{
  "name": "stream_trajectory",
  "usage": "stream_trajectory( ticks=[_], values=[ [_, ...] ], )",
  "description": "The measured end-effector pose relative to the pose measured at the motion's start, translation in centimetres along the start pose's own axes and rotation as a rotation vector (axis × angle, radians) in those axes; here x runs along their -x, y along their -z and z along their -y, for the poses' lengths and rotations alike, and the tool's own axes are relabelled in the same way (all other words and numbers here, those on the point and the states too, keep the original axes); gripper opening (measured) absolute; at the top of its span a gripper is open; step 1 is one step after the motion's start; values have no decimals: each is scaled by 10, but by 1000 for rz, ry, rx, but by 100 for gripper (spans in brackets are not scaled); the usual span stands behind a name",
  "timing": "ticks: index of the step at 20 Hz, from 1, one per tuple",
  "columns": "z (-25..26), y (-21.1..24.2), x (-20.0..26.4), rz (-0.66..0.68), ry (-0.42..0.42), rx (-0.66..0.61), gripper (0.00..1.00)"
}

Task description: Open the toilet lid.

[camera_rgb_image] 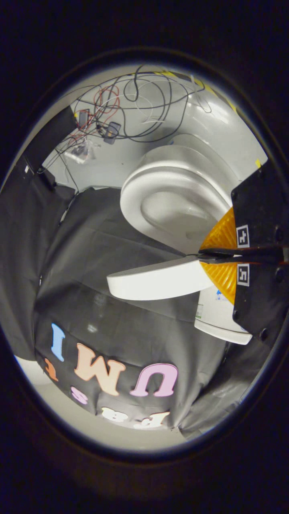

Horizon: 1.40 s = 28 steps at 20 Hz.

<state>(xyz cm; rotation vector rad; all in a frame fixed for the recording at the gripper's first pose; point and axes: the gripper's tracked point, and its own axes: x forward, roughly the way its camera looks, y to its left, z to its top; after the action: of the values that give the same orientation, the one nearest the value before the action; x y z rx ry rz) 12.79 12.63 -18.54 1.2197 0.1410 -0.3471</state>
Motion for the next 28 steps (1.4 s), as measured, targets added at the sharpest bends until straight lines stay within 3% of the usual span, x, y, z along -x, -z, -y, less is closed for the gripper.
stream_trajectory(
  ticks=[15,28],
  values=[
    [-67,17,5,84,-59,156,0],
    [-131,51,3,50,-127,284,0]
  ],
)
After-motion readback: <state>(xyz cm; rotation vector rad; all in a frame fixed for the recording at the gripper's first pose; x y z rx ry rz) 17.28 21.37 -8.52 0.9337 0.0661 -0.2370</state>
